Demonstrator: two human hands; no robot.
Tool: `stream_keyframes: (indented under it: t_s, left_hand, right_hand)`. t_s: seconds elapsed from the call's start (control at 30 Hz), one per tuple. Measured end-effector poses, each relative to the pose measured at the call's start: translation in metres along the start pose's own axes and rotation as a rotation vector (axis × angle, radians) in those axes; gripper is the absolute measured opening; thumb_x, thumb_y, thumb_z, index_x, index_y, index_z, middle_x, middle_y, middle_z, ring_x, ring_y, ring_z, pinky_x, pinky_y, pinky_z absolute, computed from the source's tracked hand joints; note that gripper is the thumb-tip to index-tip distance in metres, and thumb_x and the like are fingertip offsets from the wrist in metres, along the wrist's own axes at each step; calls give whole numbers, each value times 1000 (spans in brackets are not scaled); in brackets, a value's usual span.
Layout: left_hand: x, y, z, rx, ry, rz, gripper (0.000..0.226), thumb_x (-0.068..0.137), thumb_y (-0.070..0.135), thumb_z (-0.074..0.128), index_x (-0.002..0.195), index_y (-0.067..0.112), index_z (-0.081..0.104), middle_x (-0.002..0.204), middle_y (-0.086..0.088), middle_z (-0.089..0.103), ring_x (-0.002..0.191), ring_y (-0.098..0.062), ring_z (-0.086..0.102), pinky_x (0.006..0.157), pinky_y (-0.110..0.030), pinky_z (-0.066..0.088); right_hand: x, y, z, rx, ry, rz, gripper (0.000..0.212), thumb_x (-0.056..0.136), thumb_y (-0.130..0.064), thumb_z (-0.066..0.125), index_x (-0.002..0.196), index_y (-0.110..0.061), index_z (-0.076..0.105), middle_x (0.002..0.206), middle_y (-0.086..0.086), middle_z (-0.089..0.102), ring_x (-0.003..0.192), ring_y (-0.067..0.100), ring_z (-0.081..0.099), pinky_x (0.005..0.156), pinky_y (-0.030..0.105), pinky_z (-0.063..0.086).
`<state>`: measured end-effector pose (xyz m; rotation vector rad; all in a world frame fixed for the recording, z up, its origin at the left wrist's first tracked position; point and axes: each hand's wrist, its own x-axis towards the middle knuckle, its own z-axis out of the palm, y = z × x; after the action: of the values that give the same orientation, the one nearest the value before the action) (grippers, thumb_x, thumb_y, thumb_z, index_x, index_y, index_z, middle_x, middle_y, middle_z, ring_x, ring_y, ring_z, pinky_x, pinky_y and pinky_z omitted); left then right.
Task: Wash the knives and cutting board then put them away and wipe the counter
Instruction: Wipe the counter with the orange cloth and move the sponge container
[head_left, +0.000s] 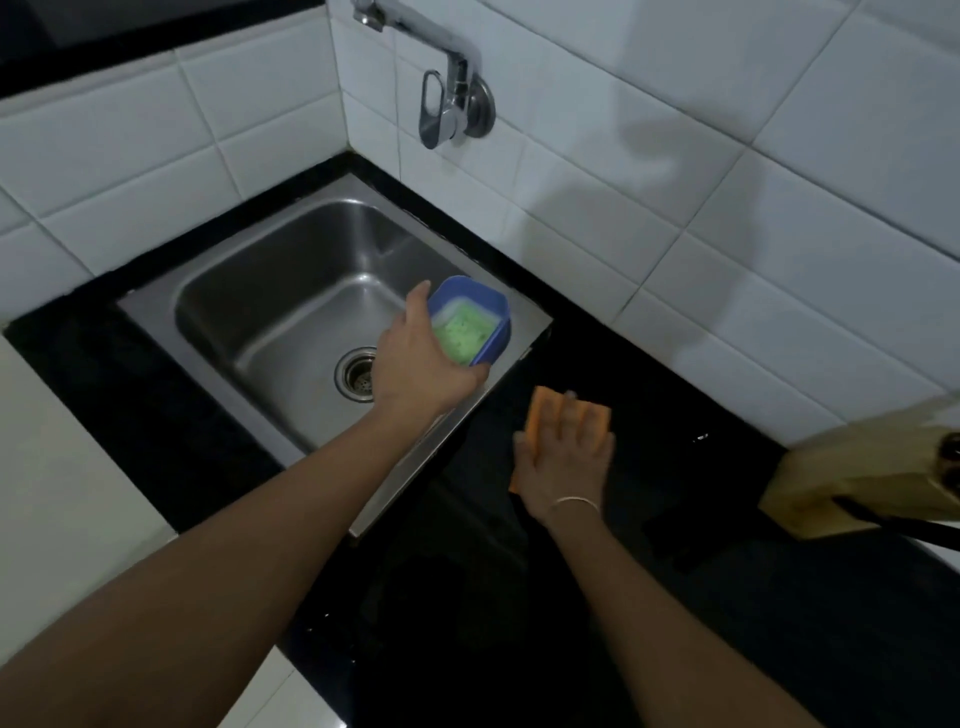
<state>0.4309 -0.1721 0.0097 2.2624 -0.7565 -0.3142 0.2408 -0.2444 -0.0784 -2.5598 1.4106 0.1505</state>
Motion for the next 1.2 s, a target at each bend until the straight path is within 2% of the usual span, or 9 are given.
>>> stream_keyframes:
  t_s: [0.1,0.17,0.3,0.43,0.53,0.67,0.83,1.07,1.2]
  left_hand:
    - [3,-2,-5,-11,6,-7,117,55,57,82,153,29,23,133,-3,56,119,-30,57,92,-49,54]
    - [5,-1,-7,-6,19,-4,118,54,57,81,153,29,23,131,-4,57,117,-29,58,92,-49,55]
    - [13,7,-3,4,21,17,117,57,55,83,153,27,22,131,-5,57,117,-29,58,92,-48,55]
    - [20,10,5,14,8,37,117,60,54,86,154,24,23,136,-6,55,122,-30,55,94,-49,54]
    - [26,12,11,24,5,47,116,61,54,86,154,22,24,135,-7,56,122,-30,55,94,-46,53]
    - [33,17,23,19,-39,48,119,58,55,86,153,25,22,131,-6,57,118,-28,58,93,-46,54]
    - [35,33,48,16,-111,71,111,54,52,85,146,31,25,124,-5,57,109,-28,60,87,-48,56]
    - [38,56,85,71,-210,112,109,55,50,82,148,28,29,125,-9,57,113,-34,59,86,-46,55]
    - [34,69,106,133,-258,125,114,60,49,85,154,26,23,131,-10,55,118,-34,55,88,-46,53]
  right_hand:
    - [-2,-63,8,8,-45,-240,69,99,-59,18,161,-29,8,169,5,3,154,37,-6,121,61,-1]
    - [-1,-82,7,15,-78,-318,66,101,-58,24,160,-31,14,169,2,6,154,34,-9,121,59,-4]
    - [8,-62,7,27,-72,-394,67,99,-63,26,159,-36,14,168,-3,9,155,29,-10,123,56,-3]
    - [20,-51,5,43,-42,-447,65,98,-64,29,157,-37,21,166,-4,17,155,29,-1,123,57,5]
    - [47,-20,-8,26,-24,-381,68,98,-64,29,159,-35,16,167,-1,18,154,31,6,122,59,7]
    - [79,48,-25,-40,-56,-193,73,99,-66,21,161,-32,2,169,-2,-4,155,30,-3,123,56,0]
    - [66,123,-33,-56,-32,-35,77,93,-71,10,160,-35,-2,169,-5,-9,155,26,-5,124,52,0]
    - [45,152,-37,-66,-41,29,80,87,-73,-2,159,-37,-11,168,-6,-14,155,25,-10,125,49,-1]
    - [39,162,-35,-70,-44,45,80,87,-72,-3,158,-37,-12,168,-6,-15,155,25,-11,125,49,-2]
